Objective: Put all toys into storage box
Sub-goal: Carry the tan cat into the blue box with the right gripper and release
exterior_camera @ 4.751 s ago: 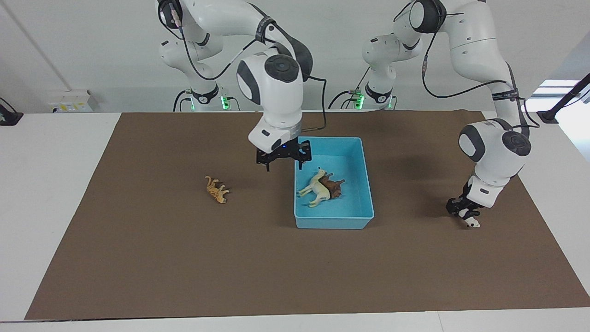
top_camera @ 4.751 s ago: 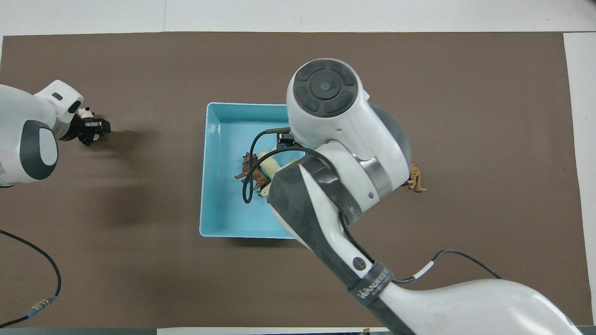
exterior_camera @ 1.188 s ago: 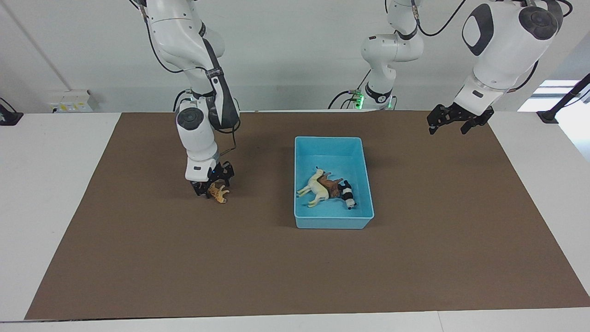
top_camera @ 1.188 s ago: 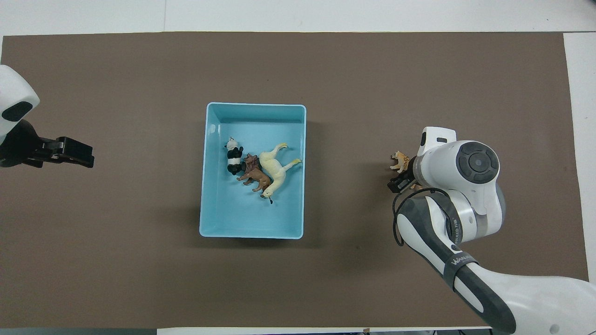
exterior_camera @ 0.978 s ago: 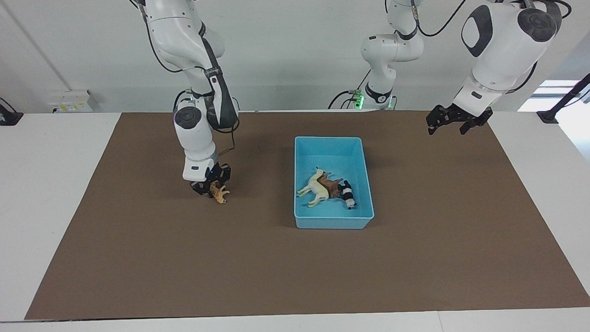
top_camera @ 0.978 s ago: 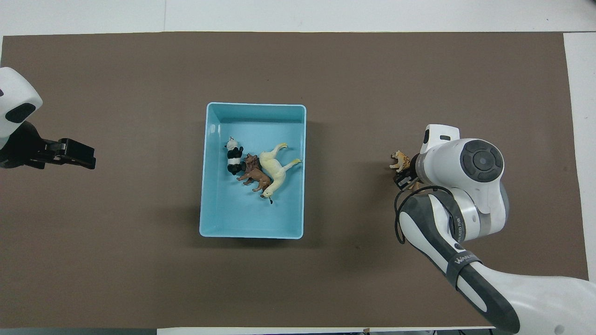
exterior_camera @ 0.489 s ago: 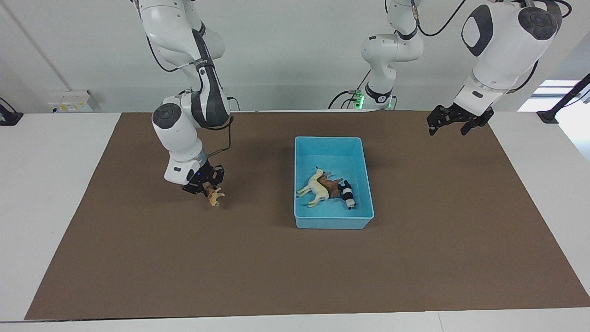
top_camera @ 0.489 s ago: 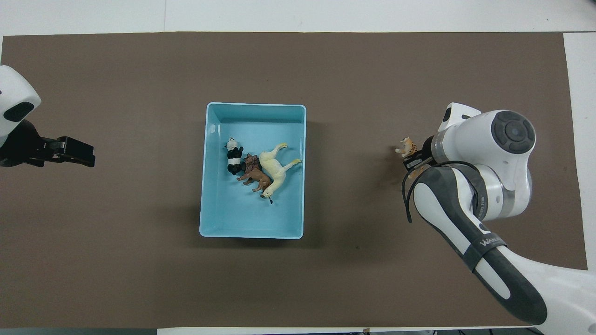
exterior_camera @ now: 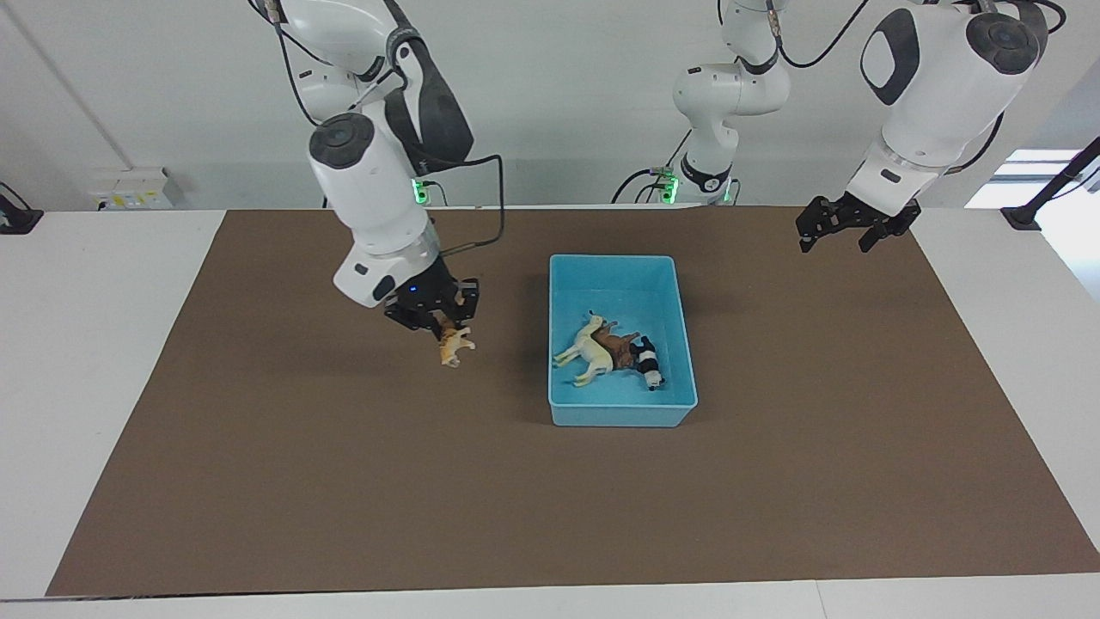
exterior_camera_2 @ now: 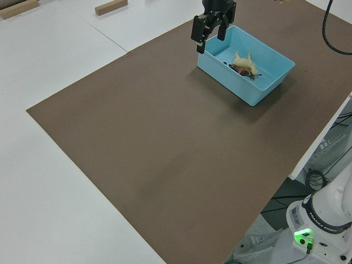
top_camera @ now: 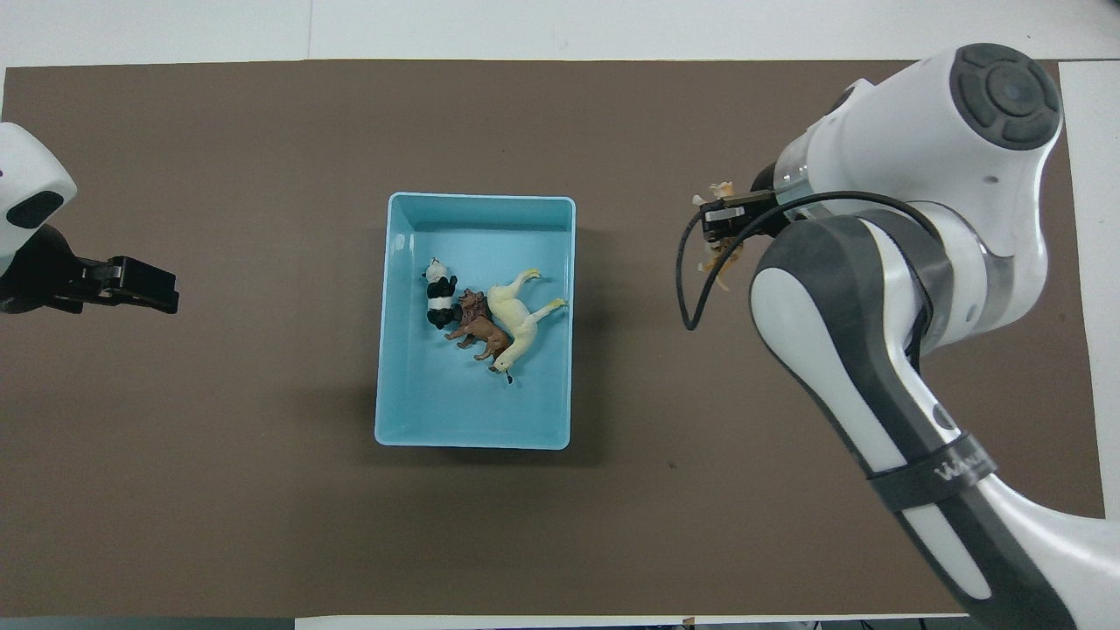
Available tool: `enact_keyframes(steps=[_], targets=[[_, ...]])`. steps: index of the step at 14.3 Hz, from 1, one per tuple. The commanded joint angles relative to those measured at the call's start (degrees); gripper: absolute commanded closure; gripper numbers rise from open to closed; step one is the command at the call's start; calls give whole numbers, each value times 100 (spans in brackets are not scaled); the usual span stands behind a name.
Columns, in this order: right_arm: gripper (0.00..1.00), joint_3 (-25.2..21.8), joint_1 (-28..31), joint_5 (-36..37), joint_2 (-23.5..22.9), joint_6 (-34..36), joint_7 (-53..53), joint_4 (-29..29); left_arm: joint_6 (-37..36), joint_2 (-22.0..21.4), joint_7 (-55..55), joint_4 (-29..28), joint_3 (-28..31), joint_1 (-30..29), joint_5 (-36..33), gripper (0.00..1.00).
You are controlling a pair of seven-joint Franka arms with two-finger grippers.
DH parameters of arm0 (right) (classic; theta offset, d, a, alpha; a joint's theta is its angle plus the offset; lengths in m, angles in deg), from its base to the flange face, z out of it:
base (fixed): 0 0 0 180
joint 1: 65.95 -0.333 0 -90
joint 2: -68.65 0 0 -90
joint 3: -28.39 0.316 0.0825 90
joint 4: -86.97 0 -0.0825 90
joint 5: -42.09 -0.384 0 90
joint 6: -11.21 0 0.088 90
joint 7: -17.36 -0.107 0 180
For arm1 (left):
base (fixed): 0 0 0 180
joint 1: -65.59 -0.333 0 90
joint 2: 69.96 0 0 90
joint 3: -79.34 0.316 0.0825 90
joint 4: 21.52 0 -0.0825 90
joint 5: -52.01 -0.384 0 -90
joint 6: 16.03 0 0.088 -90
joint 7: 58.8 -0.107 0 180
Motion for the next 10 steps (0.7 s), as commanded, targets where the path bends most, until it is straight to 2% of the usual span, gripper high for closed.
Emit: enact_keyframes(steps=[1, 3, 6, 7, 8, 10], targets=[[100, -55, -682, 69, -349, 52, -986, 384, 106, -120, -16, -123, -35, -77, 64, 0], [100, -55, -1113, 367, -612, 70, -1645, 612, 114, -120, -16, -123, -35, -77, 56, 0], [100, -73, -1615, 456, -1401, 79, -2193, 1550, 106, -120, -16, -123, -35, -77, 56, 0], [93, -73, -1686, 526, -1613, 70, -2237, 1780, 106, -120, -16, -123, -35, -68, 56, 0], [75, -73, -1687, 579, -1711, 52, -2255, 1834, 106, -120, -16, -123, -35, -76, 56, 0], [17, -64, -1687, 615, -1721, 43, -2255, 1817, 106, -120, -16, -123, -35, -77, 56, 0]])
